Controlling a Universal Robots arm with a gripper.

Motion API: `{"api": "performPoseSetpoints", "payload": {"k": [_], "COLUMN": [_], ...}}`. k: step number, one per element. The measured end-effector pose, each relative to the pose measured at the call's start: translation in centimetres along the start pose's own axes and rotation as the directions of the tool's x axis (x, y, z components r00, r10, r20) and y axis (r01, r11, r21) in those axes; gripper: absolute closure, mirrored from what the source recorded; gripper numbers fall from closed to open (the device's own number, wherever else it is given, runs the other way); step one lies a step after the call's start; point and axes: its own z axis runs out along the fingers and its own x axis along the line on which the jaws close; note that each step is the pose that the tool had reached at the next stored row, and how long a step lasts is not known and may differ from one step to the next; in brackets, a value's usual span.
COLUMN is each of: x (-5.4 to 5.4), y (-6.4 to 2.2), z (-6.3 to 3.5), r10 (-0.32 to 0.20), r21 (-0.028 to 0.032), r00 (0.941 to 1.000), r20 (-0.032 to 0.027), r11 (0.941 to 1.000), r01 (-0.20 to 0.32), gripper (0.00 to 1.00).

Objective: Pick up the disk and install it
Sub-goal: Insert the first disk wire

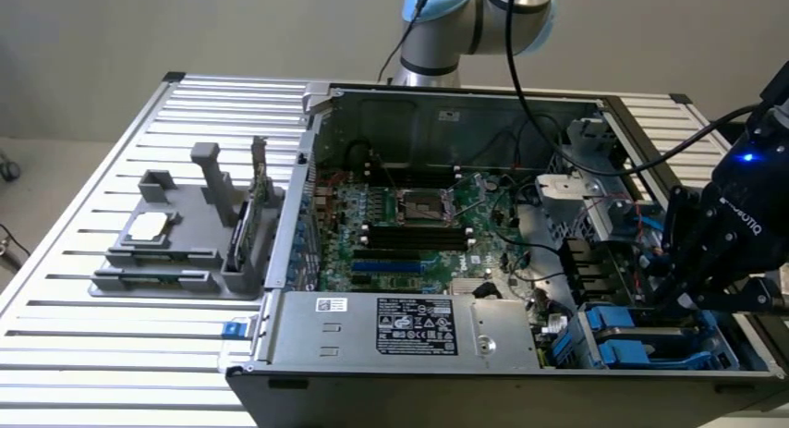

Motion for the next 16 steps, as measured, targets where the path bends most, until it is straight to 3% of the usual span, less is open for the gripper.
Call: {"api": "performPoseSetpoints", "payload": {"k": [16], "x": [-0.02], "y": [-0.02], "z": [-0.13], "r10": [0.0], "r21": [0.0045], "r00": [1.0], "r20": [0.0048], "r11": [1.0], "r01": [0.0], "gripper": [0.84]}}
